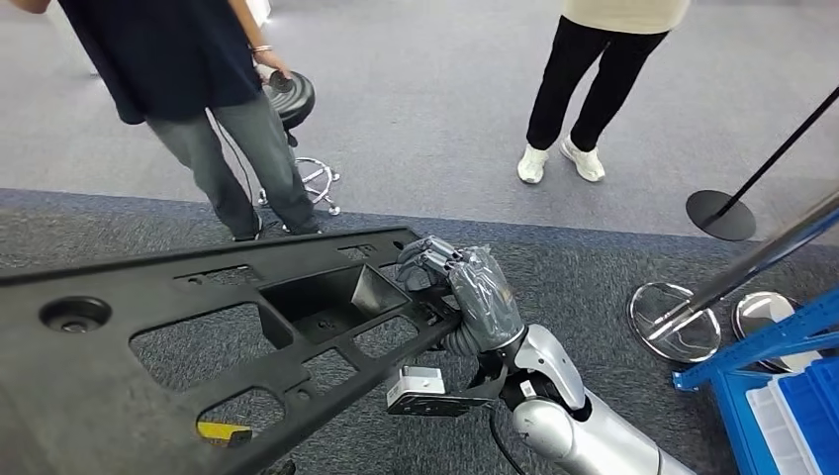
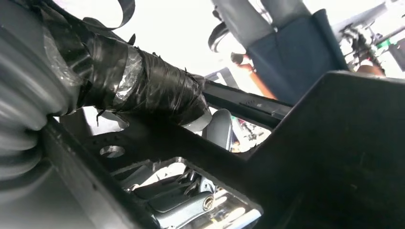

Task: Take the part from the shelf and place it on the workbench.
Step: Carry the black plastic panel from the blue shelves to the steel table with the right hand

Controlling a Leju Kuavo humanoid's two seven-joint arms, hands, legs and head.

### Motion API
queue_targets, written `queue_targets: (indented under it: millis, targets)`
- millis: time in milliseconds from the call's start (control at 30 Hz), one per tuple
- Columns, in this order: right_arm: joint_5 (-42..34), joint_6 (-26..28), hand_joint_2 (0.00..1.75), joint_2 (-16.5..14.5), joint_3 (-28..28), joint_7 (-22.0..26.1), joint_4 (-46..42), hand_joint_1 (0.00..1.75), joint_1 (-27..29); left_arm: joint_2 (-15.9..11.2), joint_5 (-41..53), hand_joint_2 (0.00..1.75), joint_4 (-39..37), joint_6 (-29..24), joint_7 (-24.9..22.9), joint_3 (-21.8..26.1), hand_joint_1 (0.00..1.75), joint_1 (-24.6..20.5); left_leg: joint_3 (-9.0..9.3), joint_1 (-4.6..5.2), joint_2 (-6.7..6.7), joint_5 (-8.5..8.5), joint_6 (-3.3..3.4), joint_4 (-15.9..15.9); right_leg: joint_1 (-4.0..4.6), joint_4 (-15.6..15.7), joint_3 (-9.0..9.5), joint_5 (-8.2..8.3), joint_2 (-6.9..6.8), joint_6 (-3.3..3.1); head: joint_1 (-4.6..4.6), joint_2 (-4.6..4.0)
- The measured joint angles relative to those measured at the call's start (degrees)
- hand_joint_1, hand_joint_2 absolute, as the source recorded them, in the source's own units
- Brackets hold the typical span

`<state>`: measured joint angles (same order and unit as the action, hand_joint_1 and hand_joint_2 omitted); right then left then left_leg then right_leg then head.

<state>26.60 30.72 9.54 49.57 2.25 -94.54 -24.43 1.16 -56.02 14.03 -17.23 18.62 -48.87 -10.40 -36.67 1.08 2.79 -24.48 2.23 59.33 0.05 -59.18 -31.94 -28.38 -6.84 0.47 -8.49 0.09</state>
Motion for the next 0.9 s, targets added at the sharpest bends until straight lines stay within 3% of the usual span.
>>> queue_targets:
  millis: [33, 100, 167, 233, 267, 300, 367, 433, 467, 533, 600, 667, 733, 767, 800, 833, 900]
  targets:
    - [0.0, -0.1, 1.75, 0.0, 0.0, 0.0, -0.1, 1.75, 0.0, 0.0, 0.0, 1.75, 0.0, 0.0, 0.0, 0.0, 0.00, 0.1, 0.29, -0.13, -0.69, 0.11, 0.24, -0.4, -0.07, -0.1, 0.20, -0.31, 0.26, 0.29, 0.03, 0.00]
    - [0.0, -0.3, 1.75, 0.1, 0.0, 0.1, -0.3, 1.75, 0.0, 0.1, 0.0, 1.75, 0.0, 0.0, 0.1, 0.0, 0.00, 0.1, 1.02, -0.56, -1.95, 0.35, 0.88, -1.2, -0.28, -3.2, -0.93, -2.24, 2.88, 0.75, 0.33, 0.00]
    - [0.0, -0.3, 1.75, 0.3, 0.0, 0.3, -0.4, 1.75, 0.1, 0.1, -0.1, 1.75, 0.0, 0.0, 0.1, 0.0, 0.00, -0.1, 1.26, -0.67, -3.29, 0.33, 1.36, -1.3, -0.54, -10.3, -4.68, -5.30, 5.76, 0.96, 0.67, 0.00]
    - [-0.1, -0.3, 1.75, 0.5, 0.0, 0.7, -0.4, 1.75, 0.5, 0.1, -0.1, 1.75, 0.0, 0.0, 0.1, 0.0, 0.00, -0.1, 1.28, -0.69, -4.97, 0.19, 1.51, -1.1, -0.71, -15.4, -7.96, -6.25, 6.53, 1.22, 0.79, 0.00]
    - [-0.1, -0.3, 1.75, 0.6, 0.0, 0.9, -0.5, 1.75, 0.6, 0.1, -0.2, 1.75, 0.0, 0.0, 0.1, 0.0, 0.00, -0.1, 1.29, -0.75, -5.88, 0.09, 1.44, -1.0, -0.83, -15.1, -8.29, -5.13, 6.67, 1.34, 0.79, 0.00]
    - [-0.1, -0.3, 1.75, 0.7, 0.0, 1.0, -0.6, 1.75, 0.7, 0.1, -0.1, 1.75, 0.0, 0.1, 0.1, 0.0, 0.00, 0.0, 1.30, -0.85, -6.82, -0.07, 1.26, -0.7, -1.02, -12.5, -7.49, -3.02, 6.99, 1.48, 0.80, 0.00]
    - [-0.1, -0.4, 1.75, 0.8, 0.0, 1.3, -0.7, 1.75, 0.7, 0.1, -0.1, 1.75, 0.0, 0.1, 0.1, 0.0, 0.00, 0.0, 1.07, -1.06, -8.57, -0.59, 0.70, 0.2, -1.62, -5.3, -4.68, 0.70, 9.63, 1.73, 0.86, 0.00]
    - [-0.1, -0.7, 1.75, 1.0, 0.0, 1.4, -0.9, 1.75, 0.8, 0.2, 0.0, 1.75, 0.0, 0.1, 0.1, 0.0, 0.00, -0.1, 0.36, -1.24, -10.10, -0.81, -0.03, 0.8, -1.97, -1.6, -3.10, 1.59, 12.23, 1.69, 0.96, 0.00]
    - [0.0, -0.9, 1.75, 1.1, 0.0, 1.5, -1.0, 1.75, 0.8, 0.2, 0.0, 1.75, 0.0, 0.1, 0.1, 0.0, 0.00, -0.1, 0.02, -1.35, -10.83, -0.69, -0.45, 0.8, -1.84, -1.3, -2.94, 1.41, 12.51, 1.48, 1.02, 0.00]
    - [0.5, -1.4, 1.75, 1.2, 0.0, 1.6, -1.2, 1.75, 0.8, 0.1, 0.1, 1.75, 0.0, 0.0, 0.0, 0.0, 0.00, 0.2, -0.36, -1.61, -11.63, -0.47, -1.16, 0.6, -1.75, -0.8, -2.52, 1.64, 11.05, 0.75, 1.03, 0.00]
    - [1.8, -1.7, 1.75, 1.2, 0.0, 1.6, -1.4, 1.75, 0.6, 0.0, 0.2, 1.75, 0.0, 0.0, 0.0, 0.0, 0.00, 0.3, -1.60, -1.45, -8.83, -1.71, -1.65, 2.9, -1.81, 0.1, -1.78, 1.85, 9.32, -0.03, 0.71, 0.00]
    - [3.5, -1.9, 1.75, 1.2, 0.0, 1.3, -1.5, 1.75, 0.6, 0.1, 0.3, 1.75, 0.0, 0.0, -0.1, 0.0, 0.00, 0.1, -4.86, -1.41, -4.83, -4.52, -2.07, 9.4, -1.50, 0.5, -1.22, 1.72, 7.38, -0.58, 0.47, 0.00]
    - [5.3, -2.2, 1.75, 1.2, 0.0, 0.7, -1.5, 1.75, 0.7, 0.1, 0.3, 1.75, 0.0, 0.0, -0.2, -0.1, 0.00, 0.1, -7.93, -1.70, -3.45, -5.88, -2.39, 14.8, -1.22, 0.5, -0.87, 1.39, 5.42, -0.83, 0.50, 0.00]
    - [6.0, -2.4, 1.75, 1.2, 0.0, 0.4, -1.5, 1.75, 0.7, 0.1, 0.4, 1.75, 0.0, 0.0, -0.2, -0.1, 0.00, 0.1, -8.17, -1.83, -3.20, -5.18, -2.47, 14.9, -1.15, 0.5, -0.70, 1.19, 4.52, -0.84, 0.46, 0.00]
    - [6.5, -2.5, 1.75, 1.2, 0.0, 0.2, -1.5, 1.75, 0.6, 0.1, 0.4, 1.75, 0.0, 0.0, -0.3, -0.1, 0.00, 0.1, -7.23, -1.91, -2.90, -3.60, -2.48, 12.8, -1.13, 0.5, -0.48, 0.97, 3.71, -0.76, 0.48, 0.00]
    - [6.9, -2.7, 1.75, 1.2, 0.0, 0.0, -1.5, 1.75, 0.6, 0.1, 0.4, 1.75, 0.0, 0.0, -0.3, -0.1, 0.00, 0.1, -5.38, -1.92, -2.13, -1.63, -2.43, 9.1, -1.13, 0.5, -0.21, 0.71, 2.98, -0.62, 0.46, 0.00]
    - [7.2, -3.0, 1.75, 1.2, 0.1, -0.2, -1.5, 1.75, 0.5, 0.1, 0.4, 1.75, 0.0, -0.1, -0.4, -0.1, 0.00, -0.1, -1.86, -1.37, 0.19, 0.43, -1.98, 2.5, -0.83, 0.4, 0.20, 0.14, 1.74, -0.06, 0.49, 0.00]
